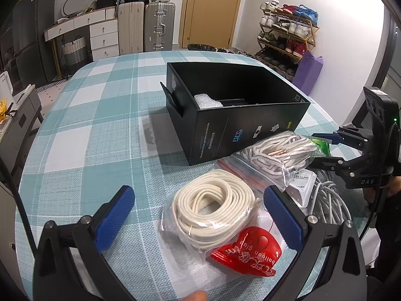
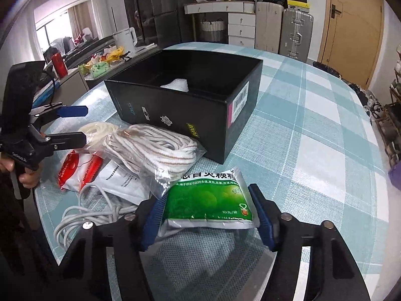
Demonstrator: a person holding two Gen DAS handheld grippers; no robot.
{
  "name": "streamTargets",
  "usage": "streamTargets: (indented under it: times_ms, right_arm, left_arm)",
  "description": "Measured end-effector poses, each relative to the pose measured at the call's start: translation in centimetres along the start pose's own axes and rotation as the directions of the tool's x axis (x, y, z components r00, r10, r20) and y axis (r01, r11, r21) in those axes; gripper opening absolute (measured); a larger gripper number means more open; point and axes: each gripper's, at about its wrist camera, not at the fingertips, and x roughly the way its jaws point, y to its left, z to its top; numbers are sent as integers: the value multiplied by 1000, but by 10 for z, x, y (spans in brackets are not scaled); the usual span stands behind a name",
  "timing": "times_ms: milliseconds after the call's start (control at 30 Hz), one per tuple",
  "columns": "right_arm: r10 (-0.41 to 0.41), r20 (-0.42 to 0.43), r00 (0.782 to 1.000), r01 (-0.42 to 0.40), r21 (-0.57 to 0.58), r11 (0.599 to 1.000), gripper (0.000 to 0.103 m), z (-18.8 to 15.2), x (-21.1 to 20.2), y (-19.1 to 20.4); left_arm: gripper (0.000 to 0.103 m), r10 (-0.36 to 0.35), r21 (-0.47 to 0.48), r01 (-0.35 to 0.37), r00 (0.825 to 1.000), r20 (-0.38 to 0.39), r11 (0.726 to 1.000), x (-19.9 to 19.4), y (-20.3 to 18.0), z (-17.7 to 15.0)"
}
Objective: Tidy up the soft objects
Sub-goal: 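Grasp the green sachet with right tool while left tool grasps the bagged rope coil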
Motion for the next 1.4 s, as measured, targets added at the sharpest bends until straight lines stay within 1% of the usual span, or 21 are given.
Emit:
streamTargets:
  times_ms: [67, 133, 333, 467, 600, 800, 967, 1033, 1100, 1233, 1267, 1300, 1333, 1400]
  right_arm:
    - [-2, 14, 1000, 2, 9, 1000, 60, -2, -5, -2]
    - [-5, 37, 999, 4, 20, 1000, 59, -5, -12, -3]
    - [-31, 79, 996, 27, 49, 998, 59, -12, -27, -7]
    - [-55, 111, 992, 48, 67, 997, 59, -18, -39, -9]
    - [-75, 137, 988, 64, 86, 994, 59, -24, -50, -12]
    - [-99, 181, 979, 79, 113, 990, 59, -26, -65, -17]
    - [-96, 204, 974, 74, 116, 991, 59, -26, -71, -15]
    - [-87, 206, 975, 65, 113, 992, 59, -25, -70, -14]
    - [-83, 206, 975, 61, 111, 992, 59, -24, -70, -12]
    - [-72, 207, 976, 51, 103, 993, 59, -24, -69, -8]
    - [-69, 207, 976, 48, 101, 994, 59, -23, -68, -8]
    - [-68, 206, 976, 48, 99, 994, 59, -23, -68, -7]
    - [-67, 207, 976, 47, 98, 994, 59, -23, -68, -6]
    - [-64, 207, 976, 45, 96, 994, 59, -23, -68, -5]
  left_arm:
    - [103, 0, 0, 0, 1000, 0, 1000, 0, 0, 0]
    - [103, 0, 1, 0, 1000, 0, 1000, 0, 0, 0]
    - [103, -4, 1, 4, 1000, -1, 1000, 0, -2, -1]
    - [103, -35, -18, 35, 999, -6, 999, 0, -2, -1]
    - [103, -47, -35, 47, 999, -17, 998, 2, -2, -1]
    - [103, -55, -20, 54, 997, -45, 998, 7, -9, -3]
    - [103, -54, -34, 52, 996, -75, 998, 14, -8, -3]
    - [103, -65, -45, 61, 994, -87, 997, 17, -6, -3]
    - [102, -75, -53, 71, 993, -88, 996, 17, -6, -4]
    - [102, -70, -46, 66, 994, -86, 997, 17, -7, -5]
    - [98, -67, -40, 64, 994, -84, 997, 17, -8, -5]
    - [93, -61, -35, 58, 995, -80, 998, 16, -8, -4]
    - [91, -49, -27, 47, 996, -78, 999, 16, -9, -4]
    - [78, -29, -10, 29, 997, -74, 1000, 15, -9, -5]
